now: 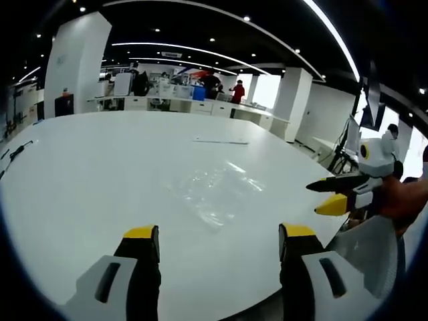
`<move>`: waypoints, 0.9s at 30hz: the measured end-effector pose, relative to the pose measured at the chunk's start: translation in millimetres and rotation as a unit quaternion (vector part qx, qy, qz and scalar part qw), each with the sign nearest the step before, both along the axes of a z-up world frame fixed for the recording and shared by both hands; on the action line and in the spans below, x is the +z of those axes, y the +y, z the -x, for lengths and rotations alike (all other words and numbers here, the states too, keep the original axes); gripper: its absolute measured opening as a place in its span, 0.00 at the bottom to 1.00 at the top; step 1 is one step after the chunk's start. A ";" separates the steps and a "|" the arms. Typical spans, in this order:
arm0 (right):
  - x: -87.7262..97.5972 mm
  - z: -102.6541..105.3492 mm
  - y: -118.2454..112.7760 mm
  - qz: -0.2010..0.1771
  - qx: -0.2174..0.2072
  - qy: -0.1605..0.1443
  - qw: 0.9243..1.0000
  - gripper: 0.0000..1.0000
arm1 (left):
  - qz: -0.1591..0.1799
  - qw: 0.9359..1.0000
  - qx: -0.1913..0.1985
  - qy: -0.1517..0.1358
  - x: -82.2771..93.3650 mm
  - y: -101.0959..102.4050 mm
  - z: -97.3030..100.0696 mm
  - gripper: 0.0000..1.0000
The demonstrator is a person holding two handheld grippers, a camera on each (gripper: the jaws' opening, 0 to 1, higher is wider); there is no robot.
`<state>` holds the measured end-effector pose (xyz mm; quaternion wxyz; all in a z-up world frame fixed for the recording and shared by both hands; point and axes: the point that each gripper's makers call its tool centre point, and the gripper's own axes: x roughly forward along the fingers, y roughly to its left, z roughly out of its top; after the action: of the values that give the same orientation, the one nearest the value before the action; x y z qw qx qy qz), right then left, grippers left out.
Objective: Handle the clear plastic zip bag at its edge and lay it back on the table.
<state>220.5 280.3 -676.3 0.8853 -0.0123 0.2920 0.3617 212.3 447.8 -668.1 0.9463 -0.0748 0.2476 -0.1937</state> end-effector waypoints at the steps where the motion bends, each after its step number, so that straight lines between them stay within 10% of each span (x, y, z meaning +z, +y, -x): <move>1: -1.7 -0.7 4.5 0.007 0.010 -0.002 1.000 0.68 | 0.000 1.000 -0.001 0.000 0.1 -0.3 0.2 0.72; 27: -32.7 -43.8 77.4 0.049 0.089 0.002 0.995 0.63 | 0.007 1.000 0.000 -0.008 1.0 2.8 0.3 0.72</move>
<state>264.2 357.7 -709.0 0.8470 -0.0808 0.3092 0.4248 212.0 450.5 -667.1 0.9477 -0.0797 0.2390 -0.1959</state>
